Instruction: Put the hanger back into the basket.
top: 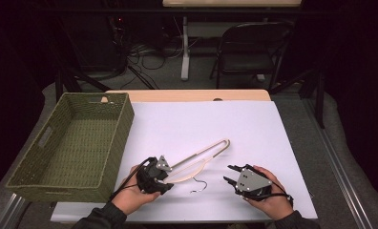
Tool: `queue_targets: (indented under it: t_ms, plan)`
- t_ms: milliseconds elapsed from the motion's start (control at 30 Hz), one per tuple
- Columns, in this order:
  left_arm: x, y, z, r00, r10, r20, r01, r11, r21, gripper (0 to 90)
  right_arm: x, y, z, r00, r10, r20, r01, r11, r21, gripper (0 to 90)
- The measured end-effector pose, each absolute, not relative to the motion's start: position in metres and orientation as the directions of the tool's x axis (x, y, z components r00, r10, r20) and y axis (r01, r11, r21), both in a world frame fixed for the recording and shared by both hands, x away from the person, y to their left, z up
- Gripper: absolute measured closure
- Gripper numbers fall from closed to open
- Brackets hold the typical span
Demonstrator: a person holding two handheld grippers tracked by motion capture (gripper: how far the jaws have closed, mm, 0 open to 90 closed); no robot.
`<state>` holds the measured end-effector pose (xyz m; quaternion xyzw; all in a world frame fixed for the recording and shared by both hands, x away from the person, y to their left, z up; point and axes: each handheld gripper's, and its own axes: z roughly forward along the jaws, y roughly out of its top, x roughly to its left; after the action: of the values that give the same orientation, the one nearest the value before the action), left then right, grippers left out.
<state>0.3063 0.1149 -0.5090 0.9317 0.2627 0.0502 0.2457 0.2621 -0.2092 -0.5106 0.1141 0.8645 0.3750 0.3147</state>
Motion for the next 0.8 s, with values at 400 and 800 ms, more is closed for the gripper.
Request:
queue_targets:
  t_ms: [400, 800]
  plan:
    - [0.328, 0.129, -0.497, 0.808, 0.588, 0.030, 0.499, -0.711, 0.495, 82.0, 0.264, -0.210, -0.511, -0.771, 0.447, -0.454, -0.030, 0.686, 0.727, 59.8]
    - [0.340, 0.135, -0.495, 0.788, 0.615, 0.033, 0.521, -0.694, 0.498, 86.1, 0.264, -0.211, -0.512, -0.769, 0.452, -0.452, -0.022, 0.687, 0.726, 59.9]
